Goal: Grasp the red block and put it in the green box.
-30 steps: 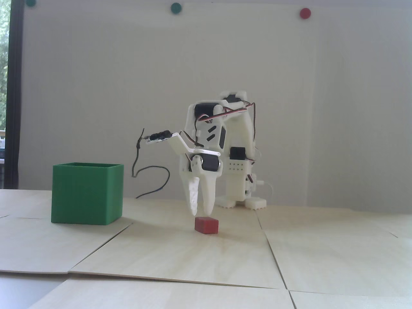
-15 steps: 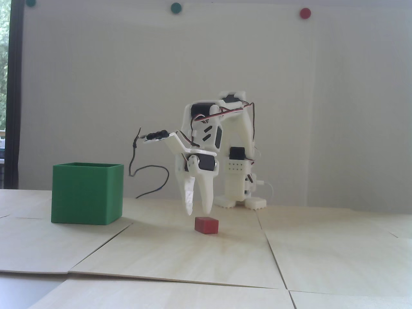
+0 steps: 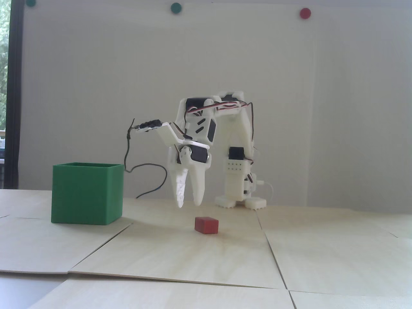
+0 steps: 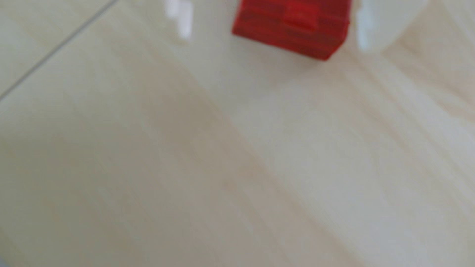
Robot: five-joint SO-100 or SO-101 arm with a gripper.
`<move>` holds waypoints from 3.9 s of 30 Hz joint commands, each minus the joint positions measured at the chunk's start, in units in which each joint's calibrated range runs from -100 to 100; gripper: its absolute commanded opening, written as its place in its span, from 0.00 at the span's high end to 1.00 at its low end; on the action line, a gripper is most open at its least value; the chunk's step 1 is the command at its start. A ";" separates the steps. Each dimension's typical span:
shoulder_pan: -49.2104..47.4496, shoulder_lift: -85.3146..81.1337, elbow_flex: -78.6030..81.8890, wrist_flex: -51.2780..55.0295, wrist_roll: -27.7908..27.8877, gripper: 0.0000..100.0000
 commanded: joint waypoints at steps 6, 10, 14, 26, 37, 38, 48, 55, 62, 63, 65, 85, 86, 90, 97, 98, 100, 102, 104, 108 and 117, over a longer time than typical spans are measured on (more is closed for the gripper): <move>-0.85 -2.04 -4.18 0.23 0.49 0.77; -2.30 -2.28 -4.09 0.48 0.49 0.77; -2.62 -2.28 -4.09 0.48 0.49 0.77; -4.39 -1.65 -4.09 0.39 0.49 0.77; -4.39 -1.49 -4.09 0.39 0.49 0.77; -4.31 -1.49 -4.09 0.39 0.49 0.77; -3.83 1.36 -4.09 -0.20 0.49 0.77; -3.75 5.07 -4.71 -0.28 0.49 0.77; -3.75 6.01 -4.80 -0.28 0.49 0.77; -3.75 6.01 -4.80 -0.28 0.49 0.77; -3.75 6.01 -4.80 -0.28 0.49 0.77; -3.83 8.62 -4.27 -0.28 0.43 0.91; -3.91 8.62 -4.27 -0.28 0.43 0.94; -3.91 8.62 -4.27 -0.36 0.43 0.98; -3.75 8.30 -4.89 -0.36 0.38 0.98; -3.67 7.83 -4.89 -0.36 0.33 0.98; -3.18 7.36 -5.15 -0.36 0.33 0.98; -2.70 5.86 -7.73 0.39 0.17 0.98; -1.82 3.49 -10.21 1.15 0.12 0.98; -0.05 -3.07 -15.62 5.79 0.38 0.98; 6.14 -12.46 -19.44 10.60 0.49 0.98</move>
